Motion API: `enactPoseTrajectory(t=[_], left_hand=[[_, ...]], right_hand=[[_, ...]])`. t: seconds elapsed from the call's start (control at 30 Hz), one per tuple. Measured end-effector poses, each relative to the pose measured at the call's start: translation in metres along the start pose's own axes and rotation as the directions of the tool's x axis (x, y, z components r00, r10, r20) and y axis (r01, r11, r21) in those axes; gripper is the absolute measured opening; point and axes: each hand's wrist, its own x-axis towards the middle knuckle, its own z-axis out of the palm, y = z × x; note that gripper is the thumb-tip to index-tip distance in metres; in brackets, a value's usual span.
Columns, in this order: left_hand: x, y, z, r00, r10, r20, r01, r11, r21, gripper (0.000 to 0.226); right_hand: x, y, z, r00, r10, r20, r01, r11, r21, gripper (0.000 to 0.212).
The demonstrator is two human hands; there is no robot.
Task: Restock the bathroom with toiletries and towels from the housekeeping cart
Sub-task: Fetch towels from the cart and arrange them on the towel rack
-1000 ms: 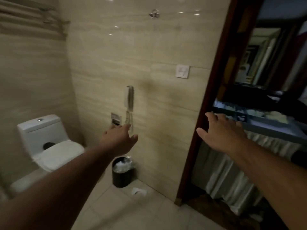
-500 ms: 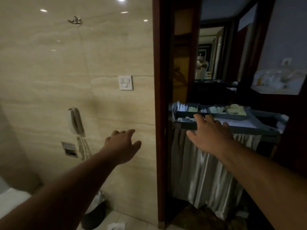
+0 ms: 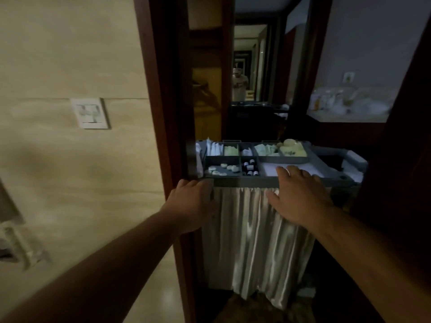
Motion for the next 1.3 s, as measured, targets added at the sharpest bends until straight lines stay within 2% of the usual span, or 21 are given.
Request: enactPoseTrajectory(t=[0.13,0.3,0.53,0.67,0.8,0.93,1.1,1.2,1.3], left_hand=[[0.081,-0.008,0.021,0.997,0.072,-0.002,-0.072,0.997,-0.027,0.066],[0.17,-0.013,0.057,0.993,0.12,-0.015,-0.121,0.987,-0.104,0.066],[0.254,-0.005,0.1,0.996,0.087,0.03,-0.082,0.987,-0.137,0.065],[0.297,0.007,0.119,0.995,0.071,-0.07,-0.082,0.982,-0.168,0.066],[0.338,0.011,0.136,0.997,0.074,0.008,-0.072,0.987,-0.143,0.065],[0.382,0.005,0.134,0.997,0.073,-0.032,-0.077,0.988,-0.132,0.062],[0.44,-0.002,0.133,0.996,-0.061,-0.06,0.057,0.996,-0.061,0.064],[0.457,-0.004,0.136,0.982,-0.154,-0.108,0.148,0.987,-0.067,0.063],[0.456,-0.012,0.14,0.969,-0.208,-0.134,0.207,0.978,-0.024,0.062]], right_hand=[[0.06,0.021,0.002,0.997,0.065,-0.033,-0.066,0.998,-0.025,0.071],[0.123,0.036,0.013,0.984,0.173,-0.03,-0.173,0.985,0.005,0.074],[0.167,0.058,0.05,0.972,0.234,-0.024,-0.235,0.97,-0.056,0.073],[0.202,0.087,0.053,0.953,0.302,0.021,-0.301,0.953,-0.025,0.073],[0.235,0.114,0.072,0.96,0.28,0.031,-0.279,0.959,-0.043,0.072],[0.293,0.138,0.086,0.975,0.223,0.017,-0.223,0.975,-0.014,0.067],[0.378,0.156,0.098,0.998,0.067,0.001,-0.067,0.998,0.001,0.07],[0.426,0.164,0.104,0.998,-0.013,-0.061,0.013,1.0,-0.012,0.069],[0.457,0.162,0.122,0.999,-0.026,-0.043,0.03,0.996,0.088,0.066]])
